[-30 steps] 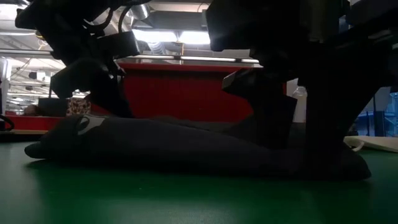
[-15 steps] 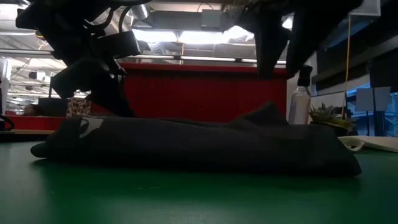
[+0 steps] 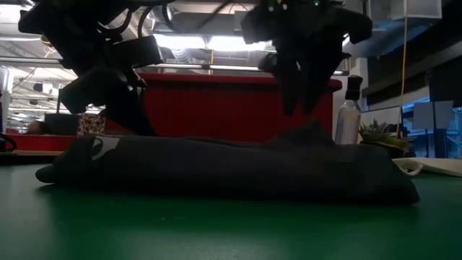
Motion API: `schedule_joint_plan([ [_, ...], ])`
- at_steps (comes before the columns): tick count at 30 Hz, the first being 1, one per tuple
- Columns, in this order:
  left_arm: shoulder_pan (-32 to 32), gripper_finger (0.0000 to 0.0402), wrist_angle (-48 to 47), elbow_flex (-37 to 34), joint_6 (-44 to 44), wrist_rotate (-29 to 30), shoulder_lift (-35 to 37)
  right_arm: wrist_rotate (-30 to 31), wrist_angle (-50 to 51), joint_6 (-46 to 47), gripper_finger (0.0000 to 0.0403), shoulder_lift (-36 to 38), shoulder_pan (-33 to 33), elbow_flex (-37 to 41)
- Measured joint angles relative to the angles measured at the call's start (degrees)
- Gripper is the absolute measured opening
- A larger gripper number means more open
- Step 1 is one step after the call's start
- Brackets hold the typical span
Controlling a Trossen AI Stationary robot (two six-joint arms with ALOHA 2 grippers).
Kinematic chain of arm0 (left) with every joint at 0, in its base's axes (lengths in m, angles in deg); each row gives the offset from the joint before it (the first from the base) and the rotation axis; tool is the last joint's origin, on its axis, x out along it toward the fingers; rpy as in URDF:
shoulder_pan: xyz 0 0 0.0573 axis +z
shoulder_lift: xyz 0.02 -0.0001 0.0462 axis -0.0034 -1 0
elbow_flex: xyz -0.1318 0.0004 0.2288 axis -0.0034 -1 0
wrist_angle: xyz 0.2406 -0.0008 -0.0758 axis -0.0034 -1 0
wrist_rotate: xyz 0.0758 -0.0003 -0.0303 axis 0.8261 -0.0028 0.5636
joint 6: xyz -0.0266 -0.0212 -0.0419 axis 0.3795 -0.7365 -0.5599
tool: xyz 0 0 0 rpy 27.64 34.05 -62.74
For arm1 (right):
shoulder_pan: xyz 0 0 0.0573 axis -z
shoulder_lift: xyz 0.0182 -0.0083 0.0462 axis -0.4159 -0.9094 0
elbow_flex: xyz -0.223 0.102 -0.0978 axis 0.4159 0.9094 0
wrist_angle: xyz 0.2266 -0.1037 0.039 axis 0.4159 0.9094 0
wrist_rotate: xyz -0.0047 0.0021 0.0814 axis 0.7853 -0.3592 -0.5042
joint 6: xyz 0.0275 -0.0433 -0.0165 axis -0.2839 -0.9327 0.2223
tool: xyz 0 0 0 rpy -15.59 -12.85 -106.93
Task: Fold Laundry from Bin
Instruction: Fold the black shorts from the red laundry bin
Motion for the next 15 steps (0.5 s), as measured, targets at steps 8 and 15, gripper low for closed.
schedule_joint_plan([
  [8,0.00,0.0010,0.00,0.00,0.00,-0.07,-0.02,-1.89,4.27,-0.16,0.0205,-0.33,3.85,2.00],
  [15,0.00,0.0011,0.00,0.00,0.00,-0.10,-0.02,-4.40,3.76,-3.13,0.0205,-0.35,4.35,5.04],
])
